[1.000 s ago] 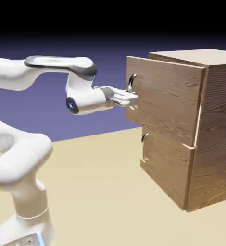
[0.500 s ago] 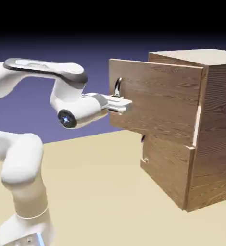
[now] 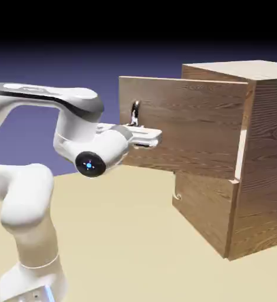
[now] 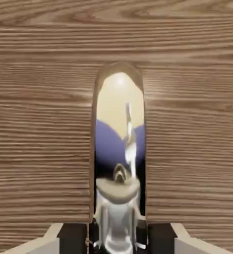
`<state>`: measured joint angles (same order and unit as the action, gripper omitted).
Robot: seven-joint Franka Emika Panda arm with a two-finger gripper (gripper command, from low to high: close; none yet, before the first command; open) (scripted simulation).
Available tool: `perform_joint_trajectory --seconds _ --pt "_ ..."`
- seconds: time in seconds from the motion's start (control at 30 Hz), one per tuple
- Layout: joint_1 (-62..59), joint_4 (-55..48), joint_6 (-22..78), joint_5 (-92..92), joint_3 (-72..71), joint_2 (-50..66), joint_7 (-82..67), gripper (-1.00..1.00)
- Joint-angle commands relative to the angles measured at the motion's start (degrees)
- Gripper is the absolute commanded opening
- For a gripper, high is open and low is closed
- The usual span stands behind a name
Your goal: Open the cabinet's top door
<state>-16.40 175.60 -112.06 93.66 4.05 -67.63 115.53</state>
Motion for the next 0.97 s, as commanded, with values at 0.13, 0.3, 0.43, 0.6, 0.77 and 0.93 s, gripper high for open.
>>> perform_joint_trajectory --seconds 0.13,0.3,0.43,0.6,0.77,0.93 --pt "-2.42 -2.72 9.31 -12.49 10.3 4.7 -1.23 -1.0" --pt "-2.4 -8.62 19.48 -24.37 20.68 13.0 -3.96 -1.0" --pt "0.14 -15.55 28.1 -32.4 28.57 21.27 -6.84 -1.0" --pt "5.44 -25.33 38.64 -39.39 37.19 31.65 -10.84 -1.0" --pt "11.54 -35.36 49.12 -43.67 44.91 42.04 -15.62 -1.0" --pt "15.25 -41.81 56.14 -45.4 49.56 49.24 -19.56 1.0"
